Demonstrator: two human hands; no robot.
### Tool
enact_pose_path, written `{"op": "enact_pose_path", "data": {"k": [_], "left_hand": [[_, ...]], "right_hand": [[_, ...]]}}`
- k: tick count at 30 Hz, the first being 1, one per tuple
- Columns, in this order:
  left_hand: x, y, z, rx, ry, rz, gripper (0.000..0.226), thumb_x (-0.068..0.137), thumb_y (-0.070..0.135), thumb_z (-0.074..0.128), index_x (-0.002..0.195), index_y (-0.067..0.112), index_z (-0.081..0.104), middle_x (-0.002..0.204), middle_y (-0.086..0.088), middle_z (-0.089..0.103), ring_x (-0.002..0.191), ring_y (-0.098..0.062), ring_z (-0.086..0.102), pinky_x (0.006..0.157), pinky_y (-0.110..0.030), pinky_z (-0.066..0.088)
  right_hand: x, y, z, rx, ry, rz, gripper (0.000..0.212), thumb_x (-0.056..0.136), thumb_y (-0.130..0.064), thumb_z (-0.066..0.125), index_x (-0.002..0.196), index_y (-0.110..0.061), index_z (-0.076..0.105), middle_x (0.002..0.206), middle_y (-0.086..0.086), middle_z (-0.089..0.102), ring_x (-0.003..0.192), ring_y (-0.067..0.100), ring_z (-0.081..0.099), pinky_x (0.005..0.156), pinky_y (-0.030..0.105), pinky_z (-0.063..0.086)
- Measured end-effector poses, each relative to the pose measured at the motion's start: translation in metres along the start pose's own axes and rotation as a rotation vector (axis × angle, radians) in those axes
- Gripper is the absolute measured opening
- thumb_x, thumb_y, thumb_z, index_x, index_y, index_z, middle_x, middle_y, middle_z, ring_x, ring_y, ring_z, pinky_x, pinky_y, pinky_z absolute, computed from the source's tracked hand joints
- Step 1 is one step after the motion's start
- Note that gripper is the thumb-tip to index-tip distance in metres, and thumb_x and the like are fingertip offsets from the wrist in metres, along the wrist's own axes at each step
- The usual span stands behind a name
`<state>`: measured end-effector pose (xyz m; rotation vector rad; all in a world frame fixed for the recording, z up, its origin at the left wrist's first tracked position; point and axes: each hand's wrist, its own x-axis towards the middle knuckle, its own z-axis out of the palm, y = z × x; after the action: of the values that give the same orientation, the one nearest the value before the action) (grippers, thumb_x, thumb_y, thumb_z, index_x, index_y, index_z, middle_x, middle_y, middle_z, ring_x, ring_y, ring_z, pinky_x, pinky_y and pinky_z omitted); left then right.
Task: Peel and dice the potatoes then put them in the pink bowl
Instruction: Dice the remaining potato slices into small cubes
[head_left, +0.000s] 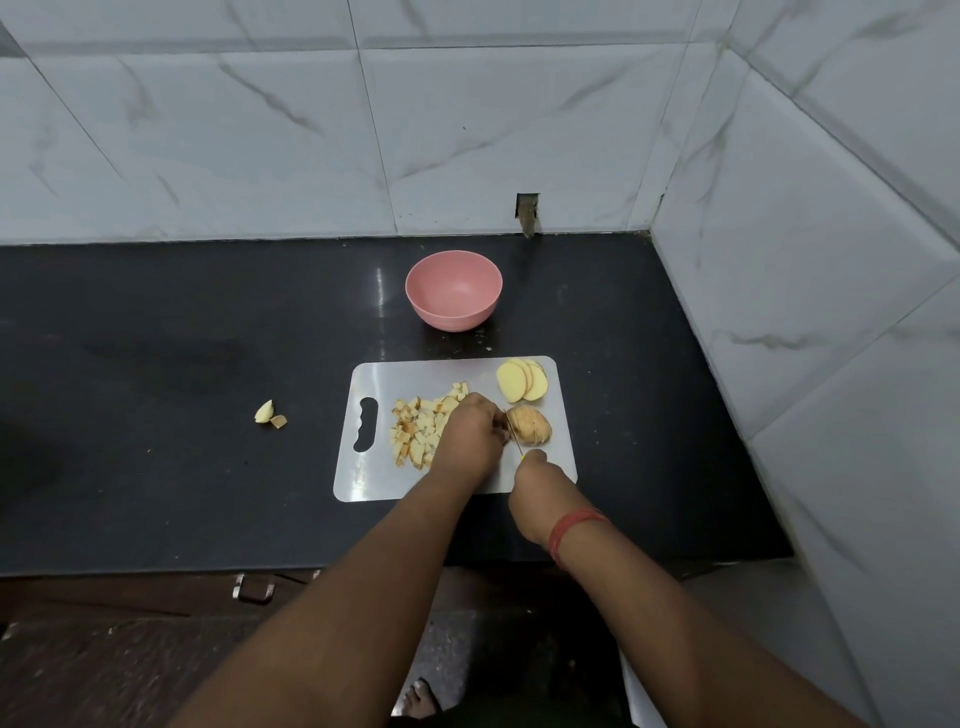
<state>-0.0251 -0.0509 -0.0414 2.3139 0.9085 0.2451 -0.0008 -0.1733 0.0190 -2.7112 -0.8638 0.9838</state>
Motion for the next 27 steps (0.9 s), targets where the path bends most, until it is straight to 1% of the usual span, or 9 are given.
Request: {"op": "enact_pose_path", "data": {"k": [3,4,8,11,13,19,21,25,27], "left_hand": [[0.001,0.000,0.002,-0.008,0.013,0.002,0.010,0.088,0.006,0.071,0.097,0.001,0.072,0.109,-0.011,0.059,0.096,-0.023,0.060,0.081,-0.019,0.040],[0.001,0.000,0.002,-0.009,0.017,0.001,0.010,0.088,0.006,0.071,0.097,0.001,0.072,0.109,-0.011,0.059,0.096,-0.023,0.060,0.081,-0.020,0.042],[0.001,0.000,0.004,-0.004,0.030,0.011,0.010,0.088,0.007,0.071,0.096,0.001,0.072,0.108,-0.012,0.059,0.094,-0.024,0.061,0.082,-0.024,0.044],[0.002,-0.001,0.004,-0.005,0.031,0.018,0.009,0.088,0.007,0.071,0.094,0.000,0.072,0.107,-0.012,0.060,0.093,-0.025,0.061,0.084,-0.028,0.047],[0.002,-0.001,0.004,-0.008,0.029,0.019,0.009,0.088,0.007,0.071,0.094,0.001,0.072,0.107,-0.011,0.060,0.093,-0.025,0.061,0.085,-0.030,0.048],[0.003,-0.003,0.005,-0.007,0.026,0.018,0.010,0.090,0.004,0.067,0.097,0.002,0.073,0.108,-0.010,0.059,0.095,-0.023,0.060,0.084,-0.026,0.047],[0.003,-0.004,0.006,-0.010,0.024,0.024,0.011,0.090,0.004,0.066,0.098,0.003,0.073,0.107,-0.009,0.059,0.095,-0.022,0.060,0.084,-0.026,0.047],[0.001,-0.005,0.007,-0.019,0.018,0.046,0.015,0.085,0.005,0.071,0.100,0.006,0.071,0.106,-0.005,0.055,0.092,-0.019,0.059,0.086,-0.034,0.053],[0.001,-0.005,0.007,-0.019,0.004,0.054,0.020,0.083,0.007,0.074,0.103,0.007,0.071,0.107,-0.004,0.053,0.091,-0.018,0.058,0.086,-0.035,0.053]], "right_hand": [[0.006,-0.003,-0.001,-0.018,-0.011,0.034,0.061,0.091,-0.003,0.047,0.145,0.002,0.020,0.132,0.017,0.053,0.117,0.029,0.057,0.091,0.035,0.047],[0.008,-0.003,0.000,-0.022,-0.006,0.036,0.064,0.091,-0.003,0.047,0.147,0.002,0.017,0.133,0.017,0.053,0.118,0.029,0.057,0.093,0.035,0.047],[0.011,-0.001,0.005,-0.027,0.033,0.015,0.054,0.091,-0.002,0.046,0.141,0.003,0.027,0.125,0.016,0.057,0.112,0.028,0.060,0.084,0.033,0.047],[0.012,0.000,0.008,-0.021,0.046,0.007,0.053,0.090,-0.001,0.046,0.140,0.002,0.028,0.123,0.016,0.058,0.110,0.028,0.060,0.077,0.030,0.044],[0.014,0.001,0.008,-0.015,0.051,0.015,0.053,0.090,0.000,0.047,0.140,0.001,0.028,0.123,0.016,0.058,0.110,0.028,0.060,0.078,0.031,0.044],[0.016,-0.002,0.007,-0.059,0.027,0.033,0.060,0.089,0.000,0.049,0.143,0.003,0.022,0.125,0.016,0.058,0.113,0.028,0.059,0.086,0.034,0.047],[0.017,-0.002,0.007,-0.065,0.016,0.042,0.061,0.089,0.000,0.049,0.143,0.002,0.022,0.126,0.016,0.057,0.113,0.028,0.059,0.087,0.034,0.048],[0.019,-0.003,0.008,-0.030,0.015,0.069,0.058,0.089,0.000,0.049,0.142,0.000,0.024,0.126,0.015,0.058,0.113,0.028,0.059,0.088,0.034,0.048],[0.021,-0.003,0.009,-0.044,-0.002,0.074,0.061,0.090,-0.002,0.050,0.144,0.000,0.022,0.128,0.014,0.056,0.115,0.027,0.058,0.089,0.033,0.047]]}}
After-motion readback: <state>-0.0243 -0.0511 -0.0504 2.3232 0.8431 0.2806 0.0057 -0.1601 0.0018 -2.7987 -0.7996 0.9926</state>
